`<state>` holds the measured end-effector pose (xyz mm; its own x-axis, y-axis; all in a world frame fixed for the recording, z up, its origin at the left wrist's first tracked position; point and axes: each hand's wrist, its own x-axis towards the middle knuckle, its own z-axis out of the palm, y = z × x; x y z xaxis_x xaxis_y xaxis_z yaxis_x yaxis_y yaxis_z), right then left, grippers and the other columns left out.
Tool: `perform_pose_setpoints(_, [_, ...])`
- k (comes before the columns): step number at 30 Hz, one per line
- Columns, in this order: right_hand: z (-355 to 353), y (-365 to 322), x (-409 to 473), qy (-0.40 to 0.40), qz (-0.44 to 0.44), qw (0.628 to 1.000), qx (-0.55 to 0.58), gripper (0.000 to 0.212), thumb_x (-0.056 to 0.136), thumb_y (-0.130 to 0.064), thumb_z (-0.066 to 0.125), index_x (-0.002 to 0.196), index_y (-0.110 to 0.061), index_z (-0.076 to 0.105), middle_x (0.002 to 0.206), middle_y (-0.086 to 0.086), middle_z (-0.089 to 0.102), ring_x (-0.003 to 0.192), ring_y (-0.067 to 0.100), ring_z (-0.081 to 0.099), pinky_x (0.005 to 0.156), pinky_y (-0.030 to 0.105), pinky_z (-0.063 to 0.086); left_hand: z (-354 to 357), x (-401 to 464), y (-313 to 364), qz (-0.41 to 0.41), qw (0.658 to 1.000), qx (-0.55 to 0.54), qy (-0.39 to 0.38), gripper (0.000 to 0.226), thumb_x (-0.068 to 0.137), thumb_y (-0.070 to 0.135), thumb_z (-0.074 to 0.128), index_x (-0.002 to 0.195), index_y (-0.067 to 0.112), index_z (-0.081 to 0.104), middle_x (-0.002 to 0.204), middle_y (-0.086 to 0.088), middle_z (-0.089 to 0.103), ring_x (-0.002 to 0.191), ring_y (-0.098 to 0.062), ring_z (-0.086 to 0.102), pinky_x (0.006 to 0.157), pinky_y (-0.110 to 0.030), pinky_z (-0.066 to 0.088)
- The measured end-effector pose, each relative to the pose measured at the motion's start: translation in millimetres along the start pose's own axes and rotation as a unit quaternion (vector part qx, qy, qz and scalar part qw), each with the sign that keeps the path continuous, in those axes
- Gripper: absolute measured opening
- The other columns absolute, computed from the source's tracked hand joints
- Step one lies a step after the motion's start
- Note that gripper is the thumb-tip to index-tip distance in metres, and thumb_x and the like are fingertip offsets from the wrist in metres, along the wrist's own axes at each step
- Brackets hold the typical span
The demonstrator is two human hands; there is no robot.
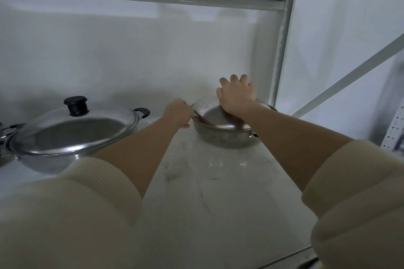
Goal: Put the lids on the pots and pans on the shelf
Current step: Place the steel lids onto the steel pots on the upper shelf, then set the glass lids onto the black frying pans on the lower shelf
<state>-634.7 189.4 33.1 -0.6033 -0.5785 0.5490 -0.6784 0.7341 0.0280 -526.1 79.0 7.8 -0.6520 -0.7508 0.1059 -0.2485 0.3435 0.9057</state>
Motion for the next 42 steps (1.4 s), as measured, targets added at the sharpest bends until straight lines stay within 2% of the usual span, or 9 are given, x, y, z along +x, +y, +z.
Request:
perform_pose_setpoints(2, [-11,-6,-8,0.012,-0.034,0.999,0.002,0.042,0.099,-0.031,0.030,0.131,-0.013,0.049,0.130,0.014,0.052,0.121,0.035,0.042,0.093,0.042,0.038,-11,-5,8,0.045,0.997,0.060,0.035,0.025,0.096,0.014,0.039,0.112,0.006,0.057,0.102,-0.013,0.056,0.094,-0.035,0.065,0.082,-0.045,0.058])
perform_pose_setpoints(4, [-27,-13,-17,-0.004,-0.051,0.998,0.023,0.044,0.099,-0.033,0.031,0.133,-0.013,0.050,0.130,0.014,0.053,0.123,0.034,0.042,0.095,0.043,0.037,-27,-17,16,0.099,0.975,0.185,0.074,0.031,0.096,0.021,0.039,0.117,0.008,0.058,0.113,-0.016,0.062,0.107,-0.037,0.062,0.091,-0.042,0.053])
perform_pose_setpoints(8, [-67,-34,-43,-0.001,-0.080,0.995,0.067,0.044,0.098,-0.032,0.031,0.132,-0.012,0.051,0.130,0.014,0.055,0.123,0.035,0.043,0.096,0.044,0.038,-75,-66,29,0.200,0.864,0.432,0.161,0.041,0.098,0.031,0.033,0.127,0.014,0.056,0.124,-0.016,0.059,0.116,-0.034,0.054,0.091,-0.040,0.046])
perform_pose_setpoints(12, [-99,-69,-79,-0.001,-0.123,0.986,0.116,0.043,0.098,-0.031,0.033,0.130,-0.011,0.053,0.130,0.016,0.055,0.122,0.036,0.045,0.095,0.043,0.040,-130,-136,32,0.160,0.805,0.533,0.204,0.044,0.099,0.035,0.029,0.132,0.017,0.052,0.129,-0.011,0.056,0.119,-0.031,0.051,0.089,-0.041,0.044])
perform_pose_setpoints(15, [-123,-115,-123,-0.005,-0.181,0.972,0.151,0.042,0.096,-0.032,0.036,0.127,-0.011,0.056,0.130,0.017,0.057,0.121,0.037,0.048,0.095,0.044,0.043,-184,-207,18,0.112,0.779,0.568,0.241,0.044,0.099,0.036,0.029,0.131,0.016,0.052,0.128,-0.012,0.056,0.117,-0.032,0.052,0.087,-0.040,0.043])
perform_pose_setpoints(22, [-189,-231,-234,-0.028,-0.304,0.918,0.252,0.038,0.095,-0.033,0.039,0.117,-0.011,0.060,0.125,0.018,0.060,0.117,0.037,0.052,0.092,0.042,0.046,-290,-359,-27,-0.009,0.765,0.577,0.285,0.040,0.097,0.035,0.032,0.123,0.018,0.057,0.123,-0.011,0.058,0.112,-0.034,0.056,0.074,-0.037,0.040])
perform_pose_setpoints(26, [-221,-290,-290,-0.018,-0.357,0.894,0.269,0.036,0.095,-0.032,0.038,0.109,-0.009,0.062,0.119,0.019,0.063,0.110,0.037,0.056,0.083,0.038,0.044,-338,-428,-63,-0.047,0.759,0.579,0.295,0.041,0.097,0.039,0.029,0.121,0.021,0.057,0.119,-0.010,0.061,0.107,-0.035,0.059,0.074,-0.036,0.042])
perform_pose_setpoints(33, [-241,-370,-374,-0.027,-0.353,0.889,0.291,0.038,0.094,-0.032,0.035,0.112,-0.010,0.060,0.124,0.014,0.060,0.116,0.035,0.052,0.090,0.042,0.046,-400,-508,-126,-0.082,0.757,0.584,0.283,0.037,0.096,0.032,0.031,0.118,0.015,0.057,0.116,-0.009,0.058,0.103,-0.034,0.058,0.071,-0.035,0.041])
perform_pose_setpoints(42, [-207,-423,-456,-0.070,-0.313,0.904,0.283,0.035,0.094,-0.030,0.038,0.109,-0.010,0.062,0.111,0.011,0.062,0.102,0.032,0.056,0.071,0.035,0.041,-430,-549,-218,-0.092,0.769,0.598,0.209,0.037,0.098,0.033,0.030,0.118,0.012,0.053,0.116,-0.009,0.055,0.107,-0.031,0.053,0.071,-0.037,0.038])
